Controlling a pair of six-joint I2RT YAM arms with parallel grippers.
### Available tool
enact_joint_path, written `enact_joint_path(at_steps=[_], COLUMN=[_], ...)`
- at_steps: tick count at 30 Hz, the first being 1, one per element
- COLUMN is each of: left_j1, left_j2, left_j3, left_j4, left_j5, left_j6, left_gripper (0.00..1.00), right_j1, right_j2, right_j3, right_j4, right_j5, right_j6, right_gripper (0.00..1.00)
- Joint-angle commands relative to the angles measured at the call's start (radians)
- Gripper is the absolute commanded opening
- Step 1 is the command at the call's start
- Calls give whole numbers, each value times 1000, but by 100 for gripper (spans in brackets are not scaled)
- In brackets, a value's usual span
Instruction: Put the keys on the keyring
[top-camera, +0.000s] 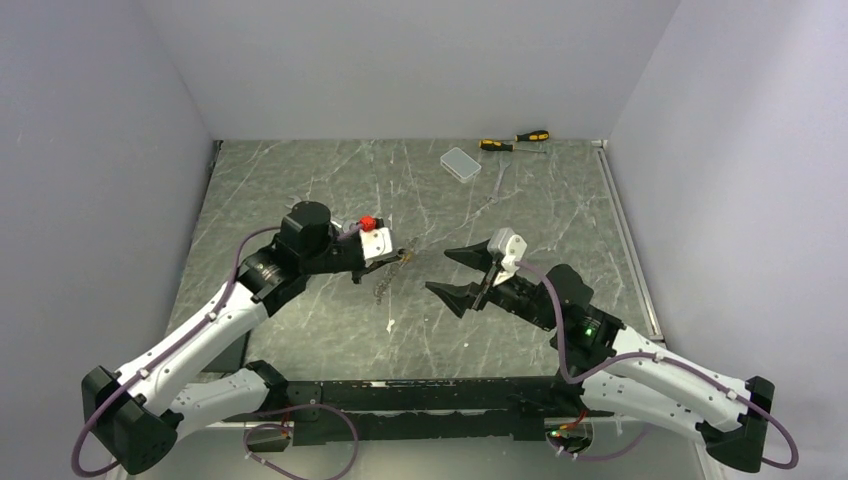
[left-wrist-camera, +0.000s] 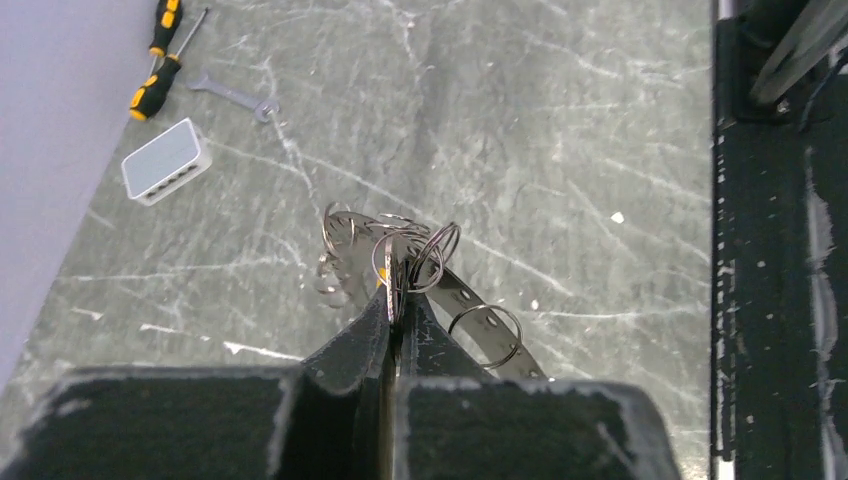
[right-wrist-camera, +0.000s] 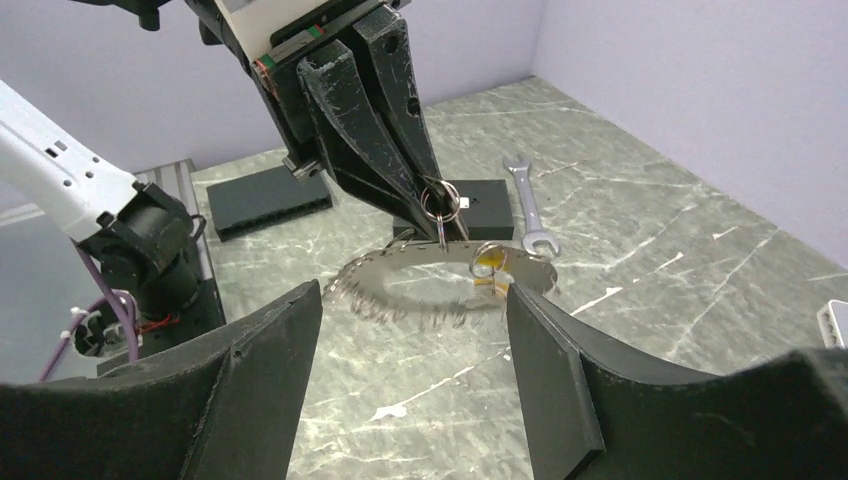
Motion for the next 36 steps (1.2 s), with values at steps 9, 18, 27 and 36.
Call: enact_joint_path(at_steps=[9, 18, 27, 36], left_j1=[-27, -54, -67, -69], left_j2=[-5, 54, 67, 67], left_j3=[85, 166, 170, 158], left_j4=[-91, -215, -212, -201], left_j5=[-66, -28, 5, 32], left_j6=[148, 207, 183, 181], left_gripper=[0, 0, 0, 0], right_j1=[2, 2, 2, 2], right_j2=[37, 189, 286, 314], right_j3=[69, 198, 252, 240], right_j4=[6, -100, -91, -65], right_j5=[-4, -92, -114, -110], right_j6=[-58, -202, -266, -263], right_gripper=[65, 53, 36, 23])
